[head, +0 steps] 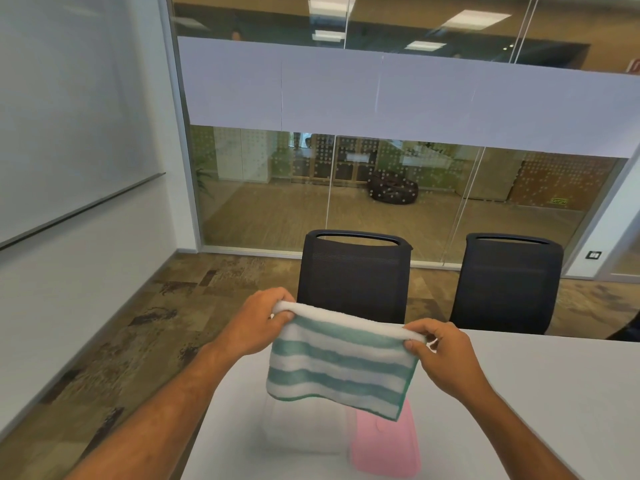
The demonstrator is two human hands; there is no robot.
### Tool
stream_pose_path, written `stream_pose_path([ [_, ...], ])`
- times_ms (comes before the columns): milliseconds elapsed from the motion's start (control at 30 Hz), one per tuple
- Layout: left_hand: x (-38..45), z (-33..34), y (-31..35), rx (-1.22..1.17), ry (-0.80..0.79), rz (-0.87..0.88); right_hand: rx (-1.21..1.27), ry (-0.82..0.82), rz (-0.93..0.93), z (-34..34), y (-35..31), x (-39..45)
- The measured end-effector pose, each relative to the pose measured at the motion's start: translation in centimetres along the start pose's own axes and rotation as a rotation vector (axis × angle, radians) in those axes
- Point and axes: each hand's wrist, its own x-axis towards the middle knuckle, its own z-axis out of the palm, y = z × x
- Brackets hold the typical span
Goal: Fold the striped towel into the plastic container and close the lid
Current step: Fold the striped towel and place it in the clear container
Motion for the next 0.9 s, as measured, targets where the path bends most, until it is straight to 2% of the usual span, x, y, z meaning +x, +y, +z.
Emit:
stream_pose_path([
  [167, 0.4, -0.5, 1.0, -0.244, 0.035, 0.03, 0.067, -0.082, 0.066, -0.6, 0.4, 0.4],
  [300, 1.0, -0.7, 2.6, -0.183, -0.044, 0.15, 0.074, -0.217, 0.05, -0.6, -0.3, 0.5],
  [400, 1.2, -0.2, 4.5, -0.114, -0.169, 0.261, 0.086, -0.242, -0.038, 0.5, -1.8, 0.4],
  [500, 0.9, 0.7, 6.5, -0.023, -0.297, 0.331, 0.212, -0.273, -0.093, 1.9, -3.9, 0.3],
  [600, 0.5, 1.5, 7.2, 0.01, -0.346, 0.373, 0.386, -0.361, -0.135, 3.4, -5.6, 0.0],
  [767, -0.2, 1.1, 7.0, -0.105, -0.262, 0.34, 0.405, -0.277, -0.043, 4.5, -6.0, -0.1],
  [900, -0.7, 0.2, 5.2, -0.07, -0.343, 0.232, 0.427, -0.226, -0.024, 4.0, -5.3, 0.1],
])
